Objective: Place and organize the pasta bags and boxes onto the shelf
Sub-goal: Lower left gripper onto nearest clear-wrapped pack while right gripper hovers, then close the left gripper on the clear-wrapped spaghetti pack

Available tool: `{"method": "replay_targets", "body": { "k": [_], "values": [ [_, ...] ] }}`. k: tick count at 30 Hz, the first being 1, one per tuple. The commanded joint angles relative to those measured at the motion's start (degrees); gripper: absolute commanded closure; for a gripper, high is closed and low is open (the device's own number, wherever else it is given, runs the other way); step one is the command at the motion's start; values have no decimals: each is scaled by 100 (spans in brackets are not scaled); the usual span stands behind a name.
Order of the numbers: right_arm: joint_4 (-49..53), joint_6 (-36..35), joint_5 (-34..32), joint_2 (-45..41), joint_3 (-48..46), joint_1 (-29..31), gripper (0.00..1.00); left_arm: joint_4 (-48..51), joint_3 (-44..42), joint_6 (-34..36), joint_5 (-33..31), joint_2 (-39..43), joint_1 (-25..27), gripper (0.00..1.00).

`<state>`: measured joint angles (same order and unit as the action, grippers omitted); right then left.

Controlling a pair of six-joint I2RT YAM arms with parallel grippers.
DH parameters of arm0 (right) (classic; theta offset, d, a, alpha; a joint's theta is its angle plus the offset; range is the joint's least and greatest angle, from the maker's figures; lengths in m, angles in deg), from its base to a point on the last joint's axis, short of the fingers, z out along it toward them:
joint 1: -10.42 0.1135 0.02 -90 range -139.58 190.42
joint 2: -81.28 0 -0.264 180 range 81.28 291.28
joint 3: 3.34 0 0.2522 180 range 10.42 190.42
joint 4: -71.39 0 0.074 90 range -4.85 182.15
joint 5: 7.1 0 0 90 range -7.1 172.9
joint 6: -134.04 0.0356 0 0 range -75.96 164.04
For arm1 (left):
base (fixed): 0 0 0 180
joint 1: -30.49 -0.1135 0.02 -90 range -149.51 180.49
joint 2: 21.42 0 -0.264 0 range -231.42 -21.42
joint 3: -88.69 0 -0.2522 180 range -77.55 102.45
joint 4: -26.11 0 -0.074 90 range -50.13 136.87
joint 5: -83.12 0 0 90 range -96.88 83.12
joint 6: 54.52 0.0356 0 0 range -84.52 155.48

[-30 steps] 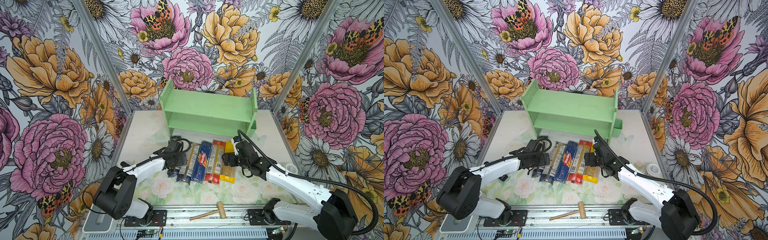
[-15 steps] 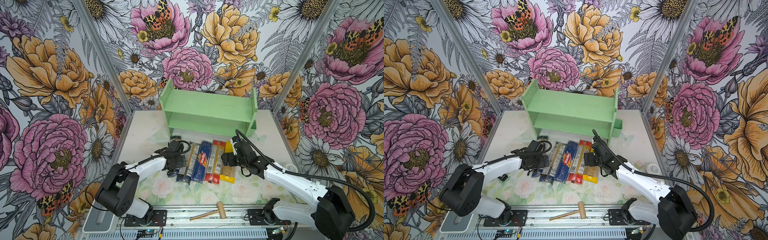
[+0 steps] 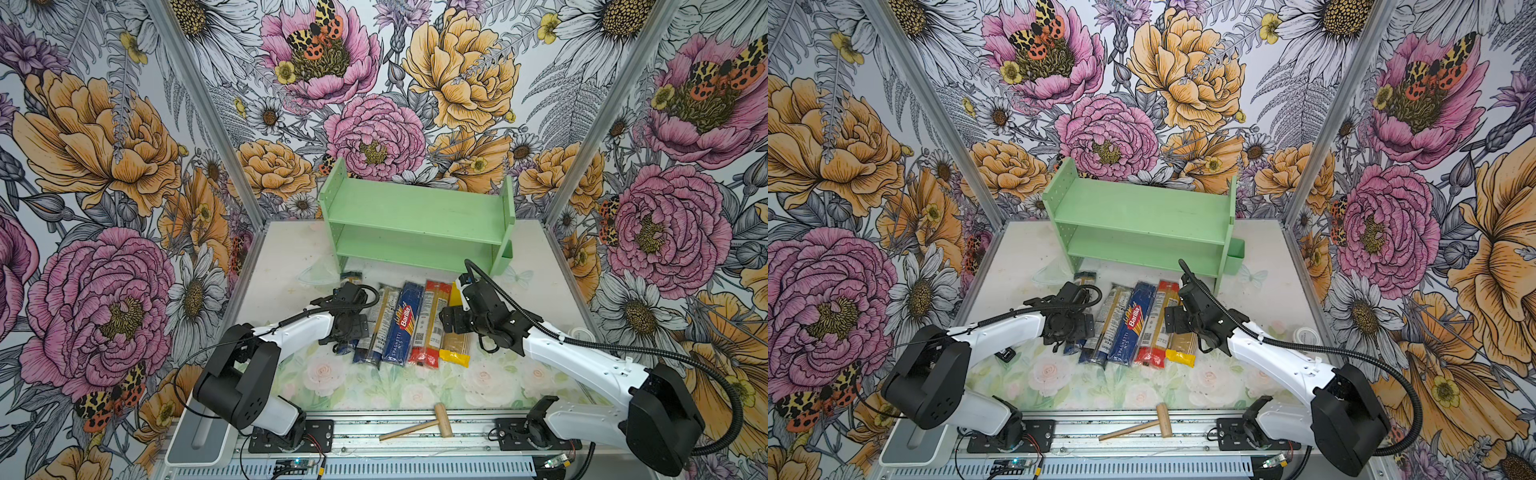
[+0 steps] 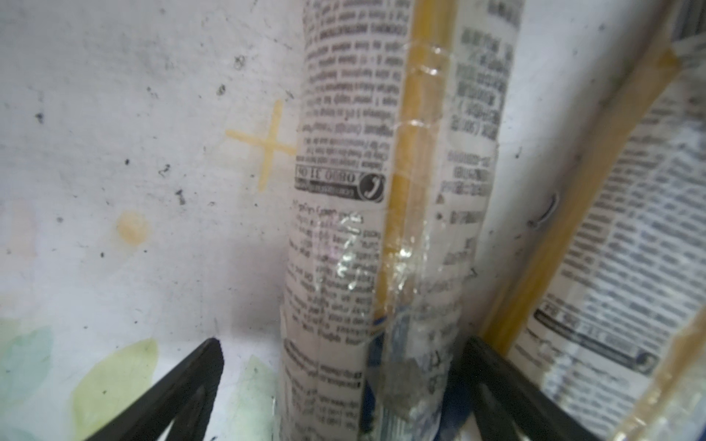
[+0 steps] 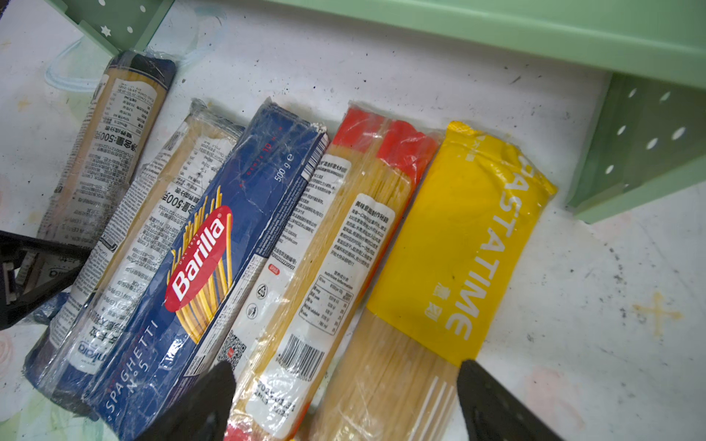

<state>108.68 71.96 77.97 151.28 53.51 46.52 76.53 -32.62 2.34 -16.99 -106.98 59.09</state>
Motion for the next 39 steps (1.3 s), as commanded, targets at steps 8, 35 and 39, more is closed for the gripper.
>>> {"method": "replay_targets", "body": {
  "k": [8,35,39],
  "values": [
    [-81,-102,-219,101,200,64,7,201,161,-87,-148,-336,30,1],
    [-93,-156,-287,37,195,94,6,333,338,-30,-378,-694,128,45],
    [-87,-153,-280,32,205,102,6,332,333,-24,-362,-682,128,55]
  ]
}}
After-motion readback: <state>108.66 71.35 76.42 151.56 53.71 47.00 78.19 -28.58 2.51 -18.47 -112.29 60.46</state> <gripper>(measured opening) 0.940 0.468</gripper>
